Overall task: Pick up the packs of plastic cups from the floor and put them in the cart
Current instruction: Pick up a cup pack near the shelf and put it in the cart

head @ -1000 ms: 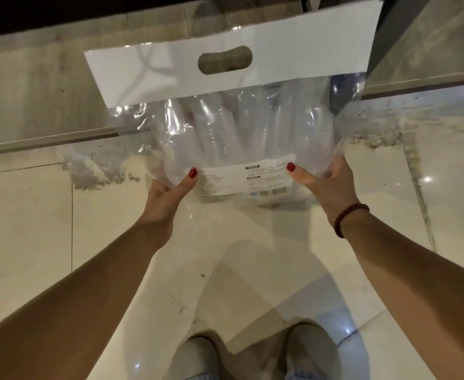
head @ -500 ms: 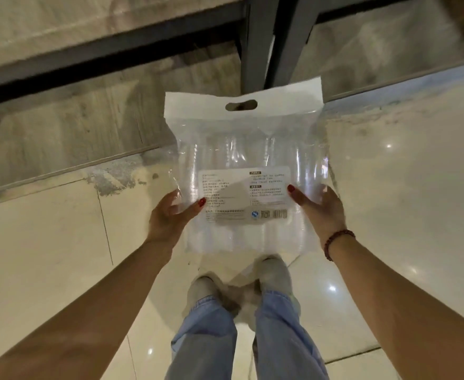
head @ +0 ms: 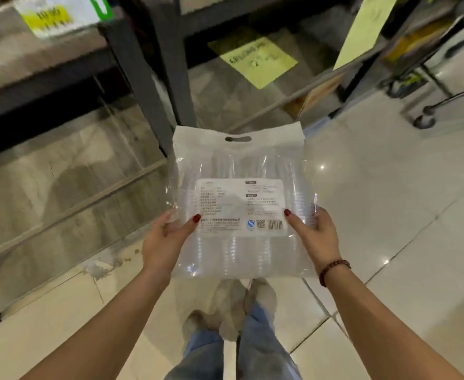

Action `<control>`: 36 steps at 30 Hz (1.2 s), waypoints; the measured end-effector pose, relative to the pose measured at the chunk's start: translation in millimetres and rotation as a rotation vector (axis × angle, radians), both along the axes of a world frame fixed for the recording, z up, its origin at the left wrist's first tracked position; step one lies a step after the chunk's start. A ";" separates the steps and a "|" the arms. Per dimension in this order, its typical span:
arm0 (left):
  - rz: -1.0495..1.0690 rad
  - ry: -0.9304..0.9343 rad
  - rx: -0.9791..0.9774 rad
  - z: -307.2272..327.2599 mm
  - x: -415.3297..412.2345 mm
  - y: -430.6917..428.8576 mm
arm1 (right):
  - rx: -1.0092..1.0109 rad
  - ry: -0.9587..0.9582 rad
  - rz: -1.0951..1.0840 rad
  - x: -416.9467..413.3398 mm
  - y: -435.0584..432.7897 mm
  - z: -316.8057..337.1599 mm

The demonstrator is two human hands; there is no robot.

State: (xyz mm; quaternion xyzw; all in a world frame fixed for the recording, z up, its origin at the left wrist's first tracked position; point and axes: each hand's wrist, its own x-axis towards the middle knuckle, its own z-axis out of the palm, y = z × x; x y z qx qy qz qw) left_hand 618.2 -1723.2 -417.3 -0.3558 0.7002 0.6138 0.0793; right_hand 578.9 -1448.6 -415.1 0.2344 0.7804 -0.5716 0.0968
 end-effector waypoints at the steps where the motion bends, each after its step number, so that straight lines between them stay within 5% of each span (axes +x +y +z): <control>1: -0.037 0.042 -0.002 16.4 -13.9 5.6 | -0.002 0.024 -0.022 -2.4 9.5 15.4; 17: -0.345 0.392 -0.070 237.4 -164.2 207.4 | 0.001 0.353 -0.258 -53.4 209.1 223.4; 36: -0.715 0.510 -0.066 281.6 -411.9 411.0 | 0.087 0.416 -0.560 -225.0 375.8 272.7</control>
